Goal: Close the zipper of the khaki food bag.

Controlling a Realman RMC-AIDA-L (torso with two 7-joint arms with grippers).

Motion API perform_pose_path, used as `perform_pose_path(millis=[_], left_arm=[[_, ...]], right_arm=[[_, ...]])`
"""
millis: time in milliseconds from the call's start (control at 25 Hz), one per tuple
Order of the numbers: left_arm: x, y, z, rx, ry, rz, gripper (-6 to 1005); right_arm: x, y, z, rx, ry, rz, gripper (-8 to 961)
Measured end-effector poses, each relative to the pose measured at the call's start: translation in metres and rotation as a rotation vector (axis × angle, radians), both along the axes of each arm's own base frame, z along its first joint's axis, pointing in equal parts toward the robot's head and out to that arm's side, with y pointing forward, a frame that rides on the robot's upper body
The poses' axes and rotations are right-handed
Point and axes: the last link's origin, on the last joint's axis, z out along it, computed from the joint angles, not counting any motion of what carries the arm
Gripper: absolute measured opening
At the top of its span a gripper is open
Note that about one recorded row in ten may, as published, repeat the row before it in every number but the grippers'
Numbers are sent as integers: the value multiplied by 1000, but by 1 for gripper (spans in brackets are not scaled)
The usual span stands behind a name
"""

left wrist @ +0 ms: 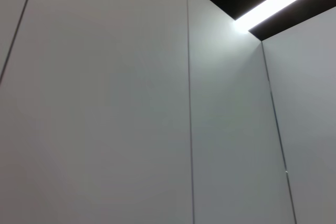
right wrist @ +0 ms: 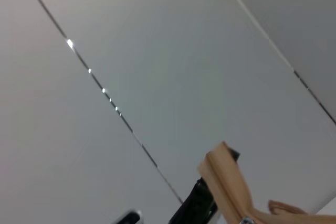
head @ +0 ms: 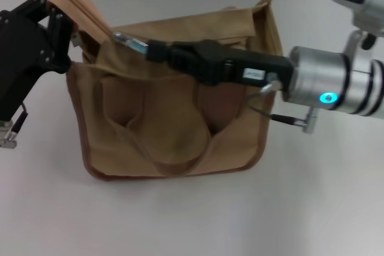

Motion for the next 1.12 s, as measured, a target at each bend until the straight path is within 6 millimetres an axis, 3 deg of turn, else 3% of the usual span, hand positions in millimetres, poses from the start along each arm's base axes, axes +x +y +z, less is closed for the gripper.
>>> perform_pose_path(millis=[80,240,560,840,880,1120], left_arm=[[-6,-2,4,22,-7,28,39],[-10,-3,7,39,-5,50,40],[-18,-5,11,60,-7,88,40],[-15,-5,8,48,-12,79,41],[-14,-5,7,46,-14,72,41],[-11,-6,6,41,-18,57,41]], right_arm=[[18,0,15,-5,23,-52,-1],[37,-1,24,0,15,-108,-1],[61,-4,35,22,15,-174,20],[40,-13,39,95,86,-20,66],[29,-11,36,107,88,16,73],[12,1,19,99,-17,62,113]])
